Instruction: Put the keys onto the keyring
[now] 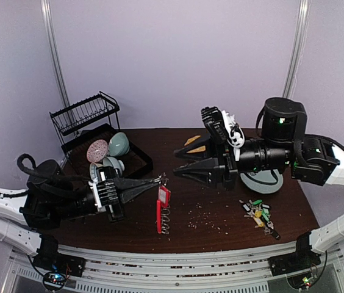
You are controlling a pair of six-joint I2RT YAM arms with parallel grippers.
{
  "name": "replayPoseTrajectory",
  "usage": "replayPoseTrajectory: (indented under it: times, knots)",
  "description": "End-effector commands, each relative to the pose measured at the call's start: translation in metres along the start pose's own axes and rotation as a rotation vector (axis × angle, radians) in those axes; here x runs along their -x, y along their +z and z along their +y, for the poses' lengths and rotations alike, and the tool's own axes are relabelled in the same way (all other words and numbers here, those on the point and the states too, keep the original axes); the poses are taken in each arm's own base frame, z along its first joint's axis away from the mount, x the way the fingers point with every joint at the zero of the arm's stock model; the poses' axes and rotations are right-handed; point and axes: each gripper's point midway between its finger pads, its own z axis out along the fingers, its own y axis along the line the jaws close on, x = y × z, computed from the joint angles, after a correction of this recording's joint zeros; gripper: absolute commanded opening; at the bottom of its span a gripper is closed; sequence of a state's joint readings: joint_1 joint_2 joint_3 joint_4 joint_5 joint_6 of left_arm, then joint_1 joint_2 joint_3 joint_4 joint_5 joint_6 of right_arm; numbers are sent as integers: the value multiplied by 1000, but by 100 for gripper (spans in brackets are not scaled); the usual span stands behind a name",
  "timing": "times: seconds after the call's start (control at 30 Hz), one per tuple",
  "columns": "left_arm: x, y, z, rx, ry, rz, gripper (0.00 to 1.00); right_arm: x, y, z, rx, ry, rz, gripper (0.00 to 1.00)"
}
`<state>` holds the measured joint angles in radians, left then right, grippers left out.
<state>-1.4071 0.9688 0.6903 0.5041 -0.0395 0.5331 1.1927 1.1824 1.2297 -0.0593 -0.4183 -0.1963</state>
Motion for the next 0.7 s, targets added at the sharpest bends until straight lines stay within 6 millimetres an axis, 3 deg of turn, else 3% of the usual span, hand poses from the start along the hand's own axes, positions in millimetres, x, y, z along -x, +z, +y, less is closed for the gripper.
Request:
replayPoseTrajectory:
  times: [0.0,0.3,0.43,0.57,0.67]
  knots:
    - [25,1,14,34,-18,-82,0,5,13,10,101,-31,28,37]
    - [25,0,15,38,-19,-79,0,-7,19,23,188,-33,85,36]
    - [23,2,14,29,-15,-67,0,-7,23,21,183,-20,79,25]
    - [23,1,15,36,-19,-62,0,-7,23,24,207,-30,77,28]
    - [22,2,16,38,-18,-56,0,-4,24,25,211,-26,64,22]
